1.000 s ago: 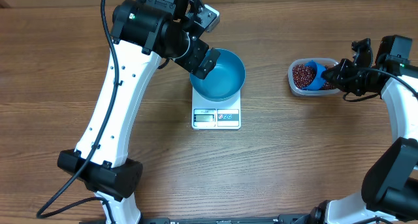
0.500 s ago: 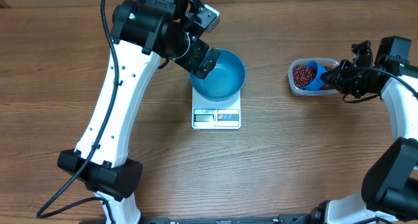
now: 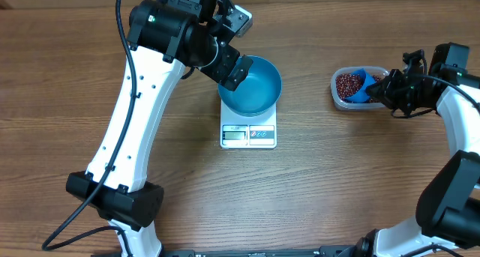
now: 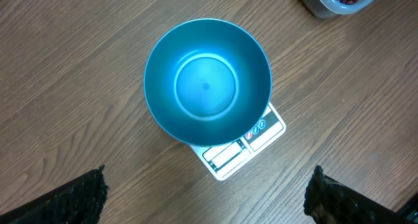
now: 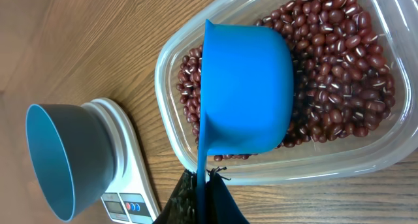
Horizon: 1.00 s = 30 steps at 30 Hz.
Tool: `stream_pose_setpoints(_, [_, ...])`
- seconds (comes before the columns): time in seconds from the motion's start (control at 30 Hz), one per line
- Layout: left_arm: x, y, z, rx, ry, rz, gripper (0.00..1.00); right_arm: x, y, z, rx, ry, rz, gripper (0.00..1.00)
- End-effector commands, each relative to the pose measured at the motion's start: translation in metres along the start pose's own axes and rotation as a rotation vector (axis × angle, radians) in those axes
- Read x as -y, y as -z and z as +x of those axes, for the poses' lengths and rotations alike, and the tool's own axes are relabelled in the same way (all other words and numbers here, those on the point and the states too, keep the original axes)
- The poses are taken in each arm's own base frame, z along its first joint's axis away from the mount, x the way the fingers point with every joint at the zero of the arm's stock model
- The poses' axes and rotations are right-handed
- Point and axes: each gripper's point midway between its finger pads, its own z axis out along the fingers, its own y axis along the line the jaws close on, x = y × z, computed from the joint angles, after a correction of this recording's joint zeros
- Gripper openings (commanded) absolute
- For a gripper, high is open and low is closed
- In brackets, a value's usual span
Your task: Scoop item into bowl and weigh 150g on scale
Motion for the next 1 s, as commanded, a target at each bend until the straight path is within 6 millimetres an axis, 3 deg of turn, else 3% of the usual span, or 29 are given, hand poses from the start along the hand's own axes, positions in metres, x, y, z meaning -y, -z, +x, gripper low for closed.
stream_pose_setpoints(0.0, [0.003,0.016,-0.004,0.043,-0.023,0.003,1.0,0.006,-0.013,0.003,-0.027,-0.018,0.003,0.04])
stream_pose_setpoints(0.53, [0.003,0.016,-0.004,0.042,-0.022,0.004,0.99,0.011,-0.011,0.01,-0.053,-0.036,0.012,0.04])
stream_pose_setpoints(0.97, [0.003,0.016,-0.004,0.04,-0.022,0.004,0.99,0.025,0.001,0.008,-0.046,-0.073,0.002,0.04])
